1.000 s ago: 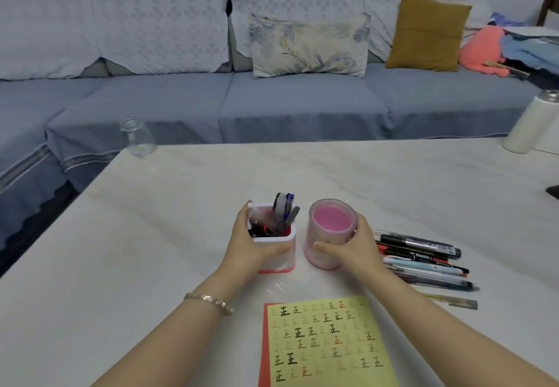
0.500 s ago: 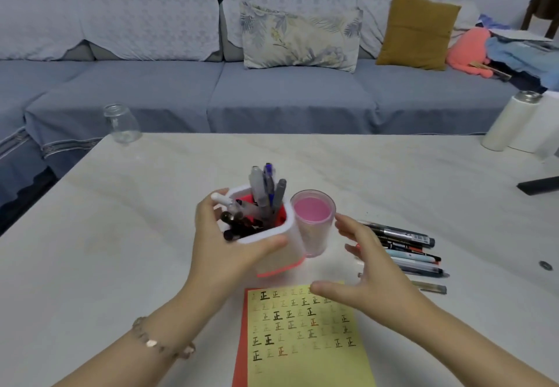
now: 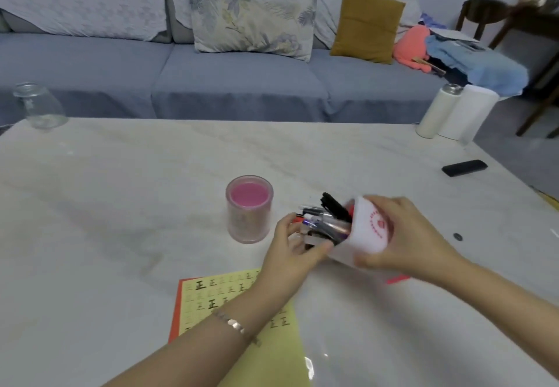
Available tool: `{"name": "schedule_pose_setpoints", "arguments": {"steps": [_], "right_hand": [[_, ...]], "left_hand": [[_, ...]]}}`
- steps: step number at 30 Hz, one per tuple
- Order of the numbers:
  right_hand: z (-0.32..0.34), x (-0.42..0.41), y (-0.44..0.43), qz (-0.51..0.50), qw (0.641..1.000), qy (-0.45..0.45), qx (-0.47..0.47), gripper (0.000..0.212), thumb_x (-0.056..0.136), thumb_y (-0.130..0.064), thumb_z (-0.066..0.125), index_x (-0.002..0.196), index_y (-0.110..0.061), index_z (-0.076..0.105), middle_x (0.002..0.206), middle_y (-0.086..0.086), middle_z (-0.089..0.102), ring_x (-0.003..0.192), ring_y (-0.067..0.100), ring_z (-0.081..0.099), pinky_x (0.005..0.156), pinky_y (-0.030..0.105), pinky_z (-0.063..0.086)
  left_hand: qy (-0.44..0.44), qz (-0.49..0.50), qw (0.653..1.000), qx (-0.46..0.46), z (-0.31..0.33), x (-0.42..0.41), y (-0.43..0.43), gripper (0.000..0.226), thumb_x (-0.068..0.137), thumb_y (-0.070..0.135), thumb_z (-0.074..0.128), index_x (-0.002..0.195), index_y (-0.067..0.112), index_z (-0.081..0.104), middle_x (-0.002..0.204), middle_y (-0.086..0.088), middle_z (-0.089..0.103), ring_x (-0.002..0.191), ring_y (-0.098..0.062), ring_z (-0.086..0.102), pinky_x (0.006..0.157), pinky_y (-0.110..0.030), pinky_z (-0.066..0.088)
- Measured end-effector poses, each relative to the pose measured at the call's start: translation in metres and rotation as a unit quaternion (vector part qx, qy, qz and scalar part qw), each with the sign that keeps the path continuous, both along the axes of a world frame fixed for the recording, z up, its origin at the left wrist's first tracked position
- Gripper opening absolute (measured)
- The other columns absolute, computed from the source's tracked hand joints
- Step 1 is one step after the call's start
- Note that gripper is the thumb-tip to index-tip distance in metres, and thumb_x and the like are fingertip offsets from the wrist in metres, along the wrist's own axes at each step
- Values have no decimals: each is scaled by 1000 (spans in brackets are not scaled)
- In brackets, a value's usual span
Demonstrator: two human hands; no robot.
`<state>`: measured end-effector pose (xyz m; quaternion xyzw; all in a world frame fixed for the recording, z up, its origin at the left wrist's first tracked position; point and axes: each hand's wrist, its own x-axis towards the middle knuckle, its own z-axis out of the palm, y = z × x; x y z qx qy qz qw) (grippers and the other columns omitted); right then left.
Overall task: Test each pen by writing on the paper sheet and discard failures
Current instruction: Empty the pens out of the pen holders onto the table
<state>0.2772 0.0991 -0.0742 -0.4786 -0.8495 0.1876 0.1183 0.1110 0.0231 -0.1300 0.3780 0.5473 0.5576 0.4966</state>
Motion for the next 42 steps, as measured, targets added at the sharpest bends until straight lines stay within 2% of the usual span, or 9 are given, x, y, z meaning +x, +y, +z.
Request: {"name": "schedule_pose_setpoints", "arguments": {"steps": [12,17,20,23,26,32,35,38,42], "right_hand": [[-4,-28,62,92,921,-320,201,85,70,-41,69,141,-26,25,126,10,36,116,28,37,106,32,20],[-3,-22,63,137,894,-315,286,78,35,-23,79,110,-12,63,93,19,59,81,36,60,94,45,44],[0,-5,61,148,878,-375,258,72,65,-17,65,133,-12,43,125,23,46,115,38,46,112,45,19],[1,15,62,119,849,-419,299,86,37,-16,81,119,-9,57,110,25,56,101,41,57,104,52,35],[-8,41,67,96,881,-336,318,91,11,-8,76,102,-7,68,89,25,61,79,41,63,94,51,42],[0,47,44,-37,992,-73,95,98,52,-33,81,138,-29,35,122,1,40,119,25,33,102,33,25],[-4,44,25,-63,994,91,5,97,47,-35,83,133,-38,37,122,-10,41,121,16,33,100,30,33],[-10,30,1,-52,962,257,-78,89,47,-22,89,120,-45,44,121,-15,51,107,-6,49,84,7,43],[-18,-12,-34,-8,923,358,-143,87,40,-32,83,119,-42,48,114,-24,59,103,-6,56,75,7,46]], "left_hand": [[346,5,938,-12,-63,19,65,44,99,44,26,137,51,6,156,6,-5,143,-17,-3,116,-35,3],[515,-43,855,-50,-84,15,71,75,72,68,-5,144,47,2,156,9,-14,141,-19,-20,112,-41,-10],[547,-40,835,-49,-90,16,73,78,69,69,-8,144,47,4,156,10,-13,141,-22,-20,112,-44,-9],[572,-43,817,-60,-91,18,73,78,69,68,-9,144,47,1,156,9,-14,140,-24,-20,113,-44,-9],[595,-50,799,-74,-91,19,73,80,67,67,-11,144,46,-2,156,6,-15,140,-27,-20,112,-46,-10],[611,-105,776,-111,-71,16,79,57,94,59,19,145,43,-1,157,1,-12,141,-28,-19,112,-52,-13],[498,-68,864,-23,-49,10,67,54,98,44,28,147,36,6,157,5,0,143,-12,-6,114,-33,-8],[187,-36,981,19,-5,9,34,54,98,34,36,146,29,12,141,25,30,126,17,24,95,5,15],[63,-74,992,78,30,0,-16,65,78,14,73,125,35,35,101,34,58,96,18,54,72,-2,42]]}}
